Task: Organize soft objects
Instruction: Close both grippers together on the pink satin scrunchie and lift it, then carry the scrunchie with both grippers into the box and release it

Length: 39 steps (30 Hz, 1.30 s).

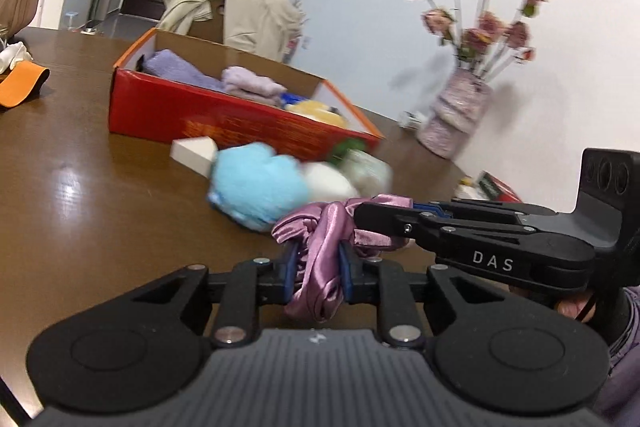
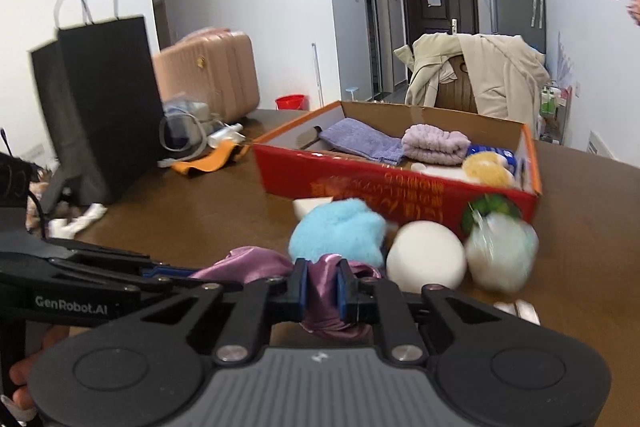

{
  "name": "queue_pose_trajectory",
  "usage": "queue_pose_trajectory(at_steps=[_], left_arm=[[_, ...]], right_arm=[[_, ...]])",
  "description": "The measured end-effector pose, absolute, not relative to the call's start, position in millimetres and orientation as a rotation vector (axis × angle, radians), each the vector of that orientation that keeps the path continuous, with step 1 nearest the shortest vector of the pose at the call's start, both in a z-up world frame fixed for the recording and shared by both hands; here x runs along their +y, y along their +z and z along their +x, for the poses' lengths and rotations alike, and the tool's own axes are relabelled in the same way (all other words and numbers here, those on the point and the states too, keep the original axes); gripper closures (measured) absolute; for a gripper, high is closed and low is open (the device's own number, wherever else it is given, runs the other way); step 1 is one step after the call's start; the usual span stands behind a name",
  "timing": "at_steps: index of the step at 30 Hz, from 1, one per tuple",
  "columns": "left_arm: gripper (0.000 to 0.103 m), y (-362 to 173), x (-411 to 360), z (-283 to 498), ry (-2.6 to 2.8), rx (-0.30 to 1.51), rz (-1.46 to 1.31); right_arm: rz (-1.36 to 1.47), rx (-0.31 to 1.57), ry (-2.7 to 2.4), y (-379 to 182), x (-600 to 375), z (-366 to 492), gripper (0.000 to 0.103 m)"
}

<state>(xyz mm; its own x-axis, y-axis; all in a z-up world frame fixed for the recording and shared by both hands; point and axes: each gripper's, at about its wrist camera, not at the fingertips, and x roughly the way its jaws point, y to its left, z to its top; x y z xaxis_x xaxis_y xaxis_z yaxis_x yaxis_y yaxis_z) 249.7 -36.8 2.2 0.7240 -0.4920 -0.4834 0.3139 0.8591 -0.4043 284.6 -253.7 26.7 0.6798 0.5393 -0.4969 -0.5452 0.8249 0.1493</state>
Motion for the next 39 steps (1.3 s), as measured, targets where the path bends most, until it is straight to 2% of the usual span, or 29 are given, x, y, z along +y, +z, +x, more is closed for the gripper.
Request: queue_pose_trajectory(at_steps=[11,17,22,27,32,35,39], left_arm=[[0.082,35.1,-86.8,175.6,-0.590,0.530,-0.237],[0.082,39.5,-86.0,172.2,-0.591,0.519,-0.230],[0.082,54.1,-70.9,200.8,-0.583,0.495,-0.226],[0.082,98.3,-44.4,266.9,-0.590,0.429,-0.168],[0.082,124.7,-13.0,379.0,-0.541,0.449,-0.140],[0.082,114.1,6.9,449.6,-0.496,0.526,-0.163],[0.082,73.1,26.3,527.4,-0.394,0.659,-0.167]], right_arm=[[0.039,0.446,0.490,57.3,-310.5,167.4,0.089],[0.054,0.432,0.487,59.4,-315.6,159.2,0.089],[0.073,0.416,0.501,67.2,-307.6,181.4,0.090],[0.088,0.356,0.522,97.4,-290.5,239.7,0.090],[0.110,0.351,0.548,129.7,-258.4,354.1,0.090],[0.163,0.446,0.560,123.9,-233.7,438.6,0.090],[0.215,0.602,0.530,87.9,-197.2,533.1,0.090]])
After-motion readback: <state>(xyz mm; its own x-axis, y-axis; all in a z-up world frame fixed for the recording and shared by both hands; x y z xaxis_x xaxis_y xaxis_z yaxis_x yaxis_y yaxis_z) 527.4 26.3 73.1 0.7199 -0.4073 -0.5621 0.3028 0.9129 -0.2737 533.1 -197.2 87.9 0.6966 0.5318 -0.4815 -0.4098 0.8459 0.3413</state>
